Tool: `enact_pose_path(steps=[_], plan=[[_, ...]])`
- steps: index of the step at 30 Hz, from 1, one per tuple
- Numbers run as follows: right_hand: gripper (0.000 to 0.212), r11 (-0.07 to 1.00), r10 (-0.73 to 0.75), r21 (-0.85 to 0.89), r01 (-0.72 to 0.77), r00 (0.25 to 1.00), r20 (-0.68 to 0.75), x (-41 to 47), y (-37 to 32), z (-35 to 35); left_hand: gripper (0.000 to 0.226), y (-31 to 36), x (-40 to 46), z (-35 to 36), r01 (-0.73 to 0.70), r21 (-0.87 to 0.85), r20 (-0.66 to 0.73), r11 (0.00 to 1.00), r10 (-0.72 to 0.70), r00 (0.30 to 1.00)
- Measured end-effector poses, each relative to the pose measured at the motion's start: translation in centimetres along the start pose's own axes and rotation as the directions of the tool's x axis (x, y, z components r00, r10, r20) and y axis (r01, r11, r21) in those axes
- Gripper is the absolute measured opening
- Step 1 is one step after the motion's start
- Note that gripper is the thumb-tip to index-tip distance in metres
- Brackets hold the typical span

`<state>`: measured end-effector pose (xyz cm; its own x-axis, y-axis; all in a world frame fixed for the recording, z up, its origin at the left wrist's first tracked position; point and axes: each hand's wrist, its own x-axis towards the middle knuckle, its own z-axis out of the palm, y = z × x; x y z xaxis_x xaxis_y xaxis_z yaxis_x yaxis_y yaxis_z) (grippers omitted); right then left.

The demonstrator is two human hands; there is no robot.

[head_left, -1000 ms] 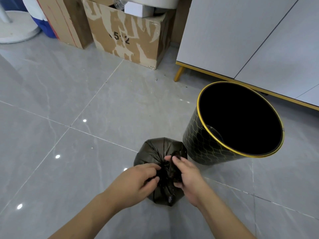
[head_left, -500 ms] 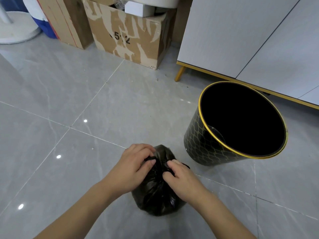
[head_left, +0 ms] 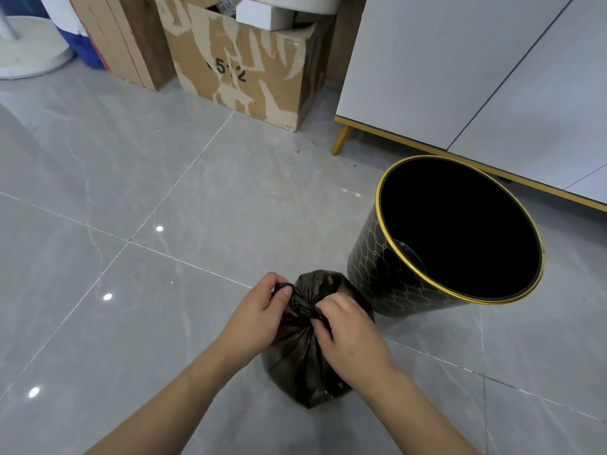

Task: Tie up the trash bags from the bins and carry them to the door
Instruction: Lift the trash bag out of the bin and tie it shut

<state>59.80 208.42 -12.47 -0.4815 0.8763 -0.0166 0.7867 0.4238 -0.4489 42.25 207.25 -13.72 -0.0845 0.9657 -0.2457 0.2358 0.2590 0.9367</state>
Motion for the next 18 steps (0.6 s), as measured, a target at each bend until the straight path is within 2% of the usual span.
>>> enact_pose_path(steps=[3, 7, 11, 13, 14, 16, 18], plan=[[0.005, 0.995, -0.031, -0.102, 0.019, 0.993, -0.118, -0.4, -0.3, 0.6, 0.014, 0.0, 0.2, 0.7, 0.09, -0.023, -0.035, 0.996, -0.09, 0.995], [0.019, 0.991, 0.002, -0.134, -0.027, 0.982, -0.188, -0.7, -0.7, 1.0, 0.014, 0.3, 1.0, 1.1, 0.198, -0.018, -0.044, 0.98, -0.199, 0.979], [0.032, 0.99, -0.043, -0.137, 0.021, 0.986, -0.159, -0.9, -0.7, 1.1, 0.016, 0.7, 1.5, 1.1, 0.277, -0.013, 0.002, 0.961, -0.277, 0.961], [0.032, 0.991, -0.053, -0.131, 0.038, 0.992, -0.116, -0.8, -0.5, 0.9, 0.011, 1.1, 1.5, 0.9, 0.3, -0.037, 0.03, 0.953, -0.299, 0.954], [0.027, 0.995, -0.029, -0.095, 0.02, 0.995, -0.098, -0.7, -0.3, 0.7, 0.006, 1.3, 1.4, 0.7, 0.306, -0.078, 0.074, 0.949, -0.301, 0.951], [0.018, 0.998, 0.053, 0.047, -0.049, 0.995, -0.081, -0.6, 0.1, 0.4, 0.03, 1.6, 1.1, 0.0, 0.326, -0.171, 0.244, 0.93, -0.28, 0.928], [0.016, 0.979, 0.122, 0.171, -0.112, 0.992, -0.046, -0.5, 0.5, 0.3, 0.051, 1.8, 0.5, -0.4, 0.249, -0.134, 0.37, 0.959, -0.184, 0.91]])
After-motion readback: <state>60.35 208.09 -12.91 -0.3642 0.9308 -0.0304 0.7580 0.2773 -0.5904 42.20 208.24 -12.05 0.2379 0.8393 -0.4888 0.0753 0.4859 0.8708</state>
